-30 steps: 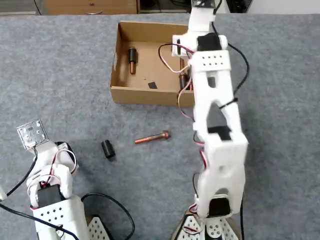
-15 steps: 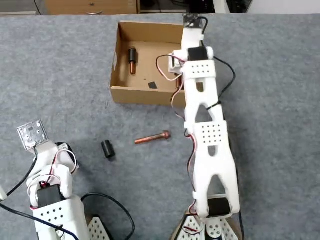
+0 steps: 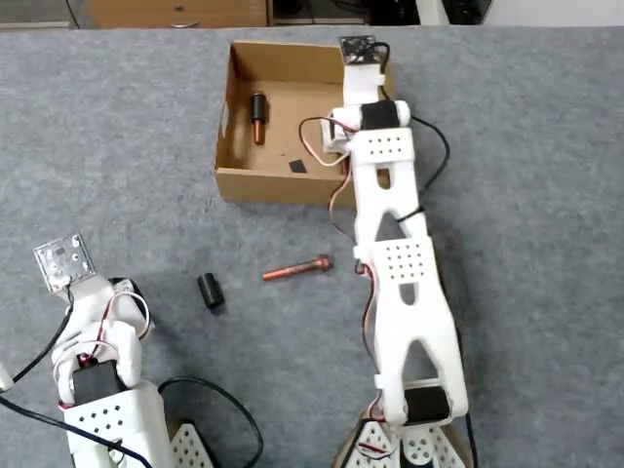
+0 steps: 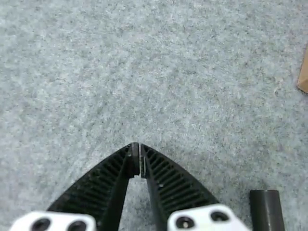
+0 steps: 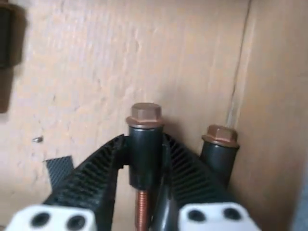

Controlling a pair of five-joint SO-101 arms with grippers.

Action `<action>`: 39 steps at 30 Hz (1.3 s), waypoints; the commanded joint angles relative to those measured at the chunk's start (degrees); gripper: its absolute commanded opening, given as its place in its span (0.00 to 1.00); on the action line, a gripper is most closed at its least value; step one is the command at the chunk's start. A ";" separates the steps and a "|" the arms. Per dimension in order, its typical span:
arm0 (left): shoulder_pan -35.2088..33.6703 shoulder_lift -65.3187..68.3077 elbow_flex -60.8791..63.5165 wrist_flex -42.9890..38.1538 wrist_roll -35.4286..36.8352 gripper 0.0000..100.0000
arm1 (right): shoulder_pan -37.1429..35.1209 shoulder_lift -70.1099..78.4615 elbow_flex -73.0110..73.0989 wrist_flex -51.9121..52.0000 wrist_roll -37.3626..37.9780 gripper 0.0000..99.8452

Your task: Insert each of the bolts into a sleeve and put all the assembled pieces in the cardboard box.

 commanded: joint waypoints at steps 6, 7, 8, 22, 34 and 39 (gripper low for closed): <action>0.62 0.22 0.79 0.26 -0.44 0.02 | 0.66 -2.86 -3.47 4.22 0.26 0.18; 0.62 0.22 0.79 0.26 -0.44 0.02 | 0.66 -3.82 -3.47 4.75 0.26 0.18; 0.62 0.22 0.79 0.26 -0.44 0.02 | 0.66 -5.14 -3.47 5.80 0.26 0.18; 0.26 0.22 0.79 0.09 -0.26 0.02 | 0.75 -31.69 -3.38 17.76 0.26 0.18; 0.18 0.13 0.79 -0.18 2.29 0.02 | -7.96 -65.63 24.13 17.76 -1.05 0.18; 0.18 0.04 0.79 -0.18 2.37 0.02 | -14.73 -80.31 44.62 17.67 -6.68 0.18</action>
